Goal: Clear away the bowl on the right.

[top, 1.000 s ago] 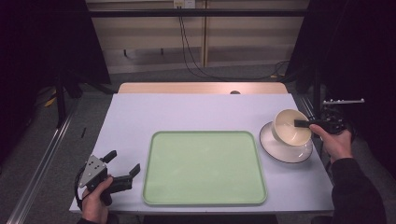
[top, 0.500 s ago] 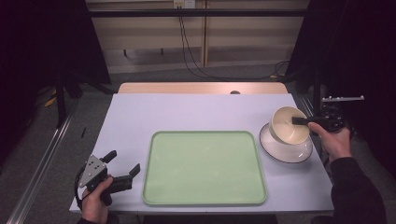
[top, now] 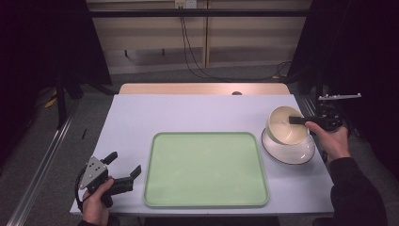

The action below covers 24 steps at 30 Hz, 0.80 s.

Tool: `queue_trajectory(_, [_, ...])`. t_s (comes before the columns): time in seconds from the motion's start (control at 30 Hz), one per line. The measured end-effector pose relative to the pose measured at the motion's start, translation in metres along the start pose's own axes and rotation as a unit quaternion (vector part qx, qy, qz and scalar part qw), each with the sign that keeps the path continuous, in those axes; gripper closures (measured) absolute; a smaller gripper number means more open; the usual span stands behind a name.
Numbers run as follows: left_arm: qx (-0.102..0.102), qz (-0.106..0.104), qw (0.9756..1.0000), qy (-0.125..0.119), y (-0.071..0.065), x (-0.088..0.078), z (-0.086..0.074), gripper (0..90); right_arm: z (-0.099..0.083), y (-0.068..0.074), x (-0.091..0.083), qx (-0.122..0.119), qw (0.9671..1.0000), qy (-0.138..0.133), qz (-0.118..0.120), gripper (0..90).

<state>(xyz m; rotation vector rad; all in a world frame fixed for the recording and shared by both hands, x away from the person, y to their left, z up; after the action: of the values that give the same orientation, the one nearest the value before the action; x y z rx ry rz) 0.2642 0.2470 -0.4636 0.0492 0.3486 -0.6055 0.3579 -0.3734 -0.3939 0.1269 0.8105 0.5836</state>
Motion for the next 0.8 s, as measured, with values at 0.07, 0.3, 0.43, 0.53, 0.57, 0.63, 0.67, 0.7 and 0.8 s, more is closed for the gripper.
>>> queue_trajectory(0.07, [0.0, 0.0, 1.0, 0.0, 0.0, 0.0, 0.0, 0.4, 0.002, 0.003, 0.002, 0.001, 1.0, 0.003, 0.006, 83.5])
queue_trajectory(0.3, [-0.001, 0.0, 1.0, 0.001, 0.0, 0.0, 0.0, 0.4, 0.007, 0.012, 0.007, -0.009, 0.9999, 0.007, 0.009, 83.5])
queue_trajectory(0.43, [-0.002, 0.0, 1.0, 0.0, 0.0, 0.001, 0.0, 0.4, 0.012, 0.017, 0.011, -0.015, 0.9997, 0.01, 0.018, 83.5])
queue_trajectory(0.53, [-0.001, 0.002, 1.0, 0.0, 0.0, 0.001, 0.0, 0.4, 0.013, 0.019, 0.012, -0.014, 0.9996, 0.014, 0.019, 83.5])
queue_trajectory(0.57, [-0.002, 0.001, 1.0, -0.001, 0.0, 0.001, 0.0, 0.4, 0.014, 0.021, 0.015, -0.019, 0.9995, 0.016, 0.02, 83.6])
queue_trajectory(0.63, [-0.002, 0.0, 1.0, 0.0, 0.0, 0.001, 0.0, 0.4, 0.015, 0.022, 0.015, -0.017, 0.9995, 0.017, 0.02, 83.5])
queue_trajectory(0.67, [-0.002, 0.001, 1.0, 0.0, 0.0, 0.001, 0.0, 0.4, 0.016, 0.023, 0.017, -0.02, 0.9994, 0.017, 0.024, 83.5])
queue_trajectory(0.7, [-0.001, 0.0, 1.0, 0.0, 0.0, 0.001, 0.0, 0.4, 0.016, 0.023, 0.017, -0.02, 0.9994, 0.017, 0.024, 83.5])
queue_trajectory(0.8, [0.001, 0.0, 1.0, 0.002, 0.0, 0.0, 0.0, 0.4, 0.019, 0.027, 0.018, -0.021, 0.9993, 0.016, 0.027, 83.5])
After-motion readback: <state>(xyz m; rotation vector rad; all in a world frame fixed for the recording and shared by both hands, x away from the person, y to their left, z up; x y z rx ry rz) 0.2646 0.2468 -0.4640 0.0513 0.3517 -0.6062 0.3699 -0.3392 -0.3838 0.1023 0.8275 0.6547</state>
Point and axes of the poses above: each handheld gripper's, and its own axes: x roughly forward along the jaws, z roughly out of its top, y roughly to its left, the point moved 3 cm from there along x, roughly forward along the jaws, and after that the axes turned 4 degrees about y, right-handed, at the moved point
